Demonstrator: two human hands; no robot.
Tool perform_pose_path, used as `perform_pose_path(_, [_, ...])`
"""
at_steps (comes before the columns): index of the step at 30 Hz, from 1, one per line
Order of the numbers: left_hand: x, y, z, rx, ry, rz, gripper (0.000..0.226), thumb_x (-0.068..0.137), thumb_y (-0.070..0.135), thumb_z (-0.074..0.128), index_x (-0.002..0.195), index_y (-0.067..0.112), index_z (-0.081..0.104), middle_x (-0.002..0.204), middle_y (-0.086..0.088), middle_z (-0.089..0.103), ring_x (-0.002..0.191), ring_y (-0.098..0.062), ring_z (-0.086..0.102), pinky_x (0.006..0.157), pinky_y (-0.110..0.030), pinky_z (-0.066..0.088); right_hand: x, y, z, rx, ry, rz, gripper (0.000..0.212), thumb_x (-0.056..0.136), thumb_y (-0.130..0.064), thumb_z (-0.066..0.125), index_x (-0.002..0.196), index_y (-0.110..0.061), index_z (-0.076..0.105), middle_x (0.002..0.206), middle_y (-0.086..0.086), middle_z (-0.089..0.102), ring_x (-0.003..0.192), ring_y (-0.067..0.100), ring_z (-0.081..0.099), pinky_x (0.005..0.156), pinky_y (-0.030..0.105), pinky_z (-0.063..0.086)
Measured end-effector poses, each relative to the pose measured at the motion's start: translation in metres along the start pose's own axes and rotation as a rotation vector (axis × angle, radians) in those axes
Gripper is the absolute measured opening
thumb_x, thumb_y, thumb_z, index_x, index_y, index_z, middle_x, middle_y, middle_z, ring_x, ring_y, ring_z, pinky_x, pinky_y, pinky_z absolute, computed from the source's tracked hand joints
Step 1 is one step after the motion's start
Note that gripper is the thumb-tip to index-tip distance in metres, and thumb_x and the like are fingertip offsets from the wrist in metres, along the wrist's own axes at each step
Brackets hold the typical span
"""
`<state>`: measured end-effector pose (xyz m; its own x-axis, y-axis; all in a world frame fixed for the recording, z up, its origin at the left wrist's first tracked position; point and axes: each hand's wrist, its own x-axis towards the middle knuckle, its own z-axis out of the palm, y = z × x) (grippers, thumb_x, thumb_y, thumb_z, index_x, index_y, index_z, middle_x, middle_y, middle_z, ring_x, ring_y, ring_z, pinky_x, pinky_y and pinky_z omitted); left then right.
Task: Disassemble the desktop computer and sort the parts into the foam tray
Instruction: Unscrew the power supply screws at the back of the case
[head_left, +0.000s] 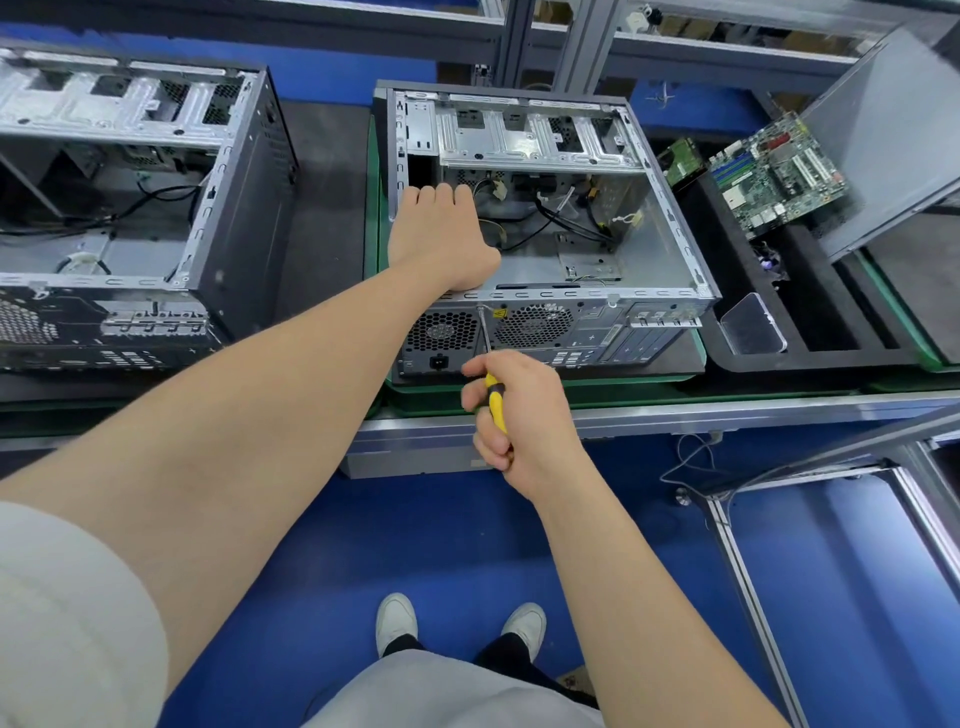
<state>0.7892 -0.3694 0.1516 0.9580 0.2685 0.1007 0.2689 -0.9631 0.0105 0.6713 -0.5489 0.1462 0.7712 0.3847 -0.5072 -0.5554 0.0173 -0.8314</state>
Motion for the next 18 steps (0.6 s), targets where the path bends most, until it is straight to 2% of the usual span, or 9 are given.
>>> perform_pose_path(2, [0.0, 0.0, 0.0, 0.0, 0.001, -0.004, 0.054, 0.083, 0.043, 0.045, 0.123, 0.007, 0.047, 0.121, -0.015, 0.055, 0.111, -0.035, 0.051, 0.1, -0.047, 0.033, -0.002, -0.001, 0.001, -0.6, 0.195, -0.247, 0.023, 0.104, -0.017, 0.043, 0.091, -0.007, 0.06, 0.067, 0.008, 0.065, 0.041, 0.018, 0.043, 0.042, 0.028, 0.031])
perform_pose_path(4, [0.0, 0.001, 0.0, 0.004, 0.0, -0.007, 0.053, 0.083, 0.043, 0.045, 0.122, 0.007, 0.047, 0.12, -0.015, 0.055, 0.111, -0.035, 0.051, 0.1, -0.047, 0.033, -0.001, 0.003, 0.004, -1.12, 0.342, -0.421, 0.018, 0.106, -0.021, 0.044, 0.092, -0.009, 0.047, 0.072, 0.009, 0.056, 0.059, 0.028, 0.05, 0.054, 0.035, 0.037])
perform_pose_path(6, [0.0, 0.001, 0.0, 0.004, 0.0, -0.006, 0.052, 0.083, 0.043, 0.045, 0.121, 0.008, 0.047, 0.12, -0.015, 0.055, 0.11, -0.035, 0.051, 0.099, -0.047, 0.033, -0.001, 0.007, 0.009, -1.31, 0.427, -0.485, 0.014, 0.106, -0.023, 0.044, 0.096, -0.015, 0.041, 0.074, 0.008, 0.049, 0.064, 0.035, 0.047, 0.057, 0.037, 0.035])
perform_pose_path(9, [-0.001, 0.0, -0.001, 0.007, -0.008, -0.006, 0.054, 0.083, 0.044, 0.044, 0.122, 0.008, 0.047, 0.121, -0.015, 0.055, 0.111, -0.035, 0.051, 0.099, -0.047, 0.033, 0.003, 0.008, 0.007, -1.213, 0.458, -0.51, 0.018, 0.104, -0.025, 0.046, 0.091, -0.013, 0.047, 0.074, 0.005, 0.055, 0.065, 0.034, 0.053, 0.057, 0.039, 0.042])
perform_pose_path(12, [-0.001, 0.0, -0.002, 0.005, -0.01, -0.002, 0.054, 0.083, 0.045, 0.044, 0.122, 0.007, 0.047, 0.121, -0.016, 0.055, 0.112, -0.036, 0.051, 0.1, -0.047, 0.034, 0.003, -0.003, -0.003, -0.984, 0.36, -0.419, 0.027, 0.1, -0.027, 0.047, 0.085, -0.011, 0.063, 0.071, 0.007, 0.068, 0.066, 0.026, 0.064, 0.059, 0.038, 0.053])
perform_pose_path(13, [-0.001, 0.0, -0.003, 0.003, -0.01, 0.0, 0.054, 0.083, 0.044, 0.044, 0.122, 0.007, 0.047, 0.121, -0.016, 0.055, 0.112, -0.035, 0.051, 0.1, -0.047, 0.034, 0.004, -0.006, -0.005, -0.857, 0.311, -0.342, 0.031, 0.099, -0.027, 0.046, 0.085, -0.009, 0.067, 0.068, 0.008, 0.071, 0.058, 0.021, 0.063, 0.053, 0.035, 0.051])
perform_pose_path(15, [-0.002, 0.0, -0.004, -0.006, -0.013, 0.003, 0.053, 0.084, 0.044, 0.045, 0.122, 0.007, 0.047, 0.121, -0.015, 0.055, 0.112, -0.035, 0.051, 0.101, -0.047, 0.034, 0.005, -0.013, -0.008, -0.51, 0.2, -0.112, 0.039, 0.099, -0.027, 0.043, 0.087, -0.007, 0.074, 0.064, 0.006, 0.072, 0.04, 0.018, 0.05, 0.043, 0.028, 0.04])
perform_pose_path(18, [-0.002, 0.0, -0.004, -0.014, -0.013, 0.007, 0.054, 0.084, 0.044, 0.046, 0.123, 0.007, 0.047, 0.122, -0.016, 0.055, 0.113, -0.036, 0.05, 0.103, -0.047, 0.033, 0.006, -0.022, -0.018, -0.15, -0.038, 0.124, 0.038, 0.105, -0.02, 0.041, 0.101, 0.0, 0.072, 0.068, 0.007, 0.061, 0.044, 0.017, 0.045, 0.042, 0.025, 0.038])
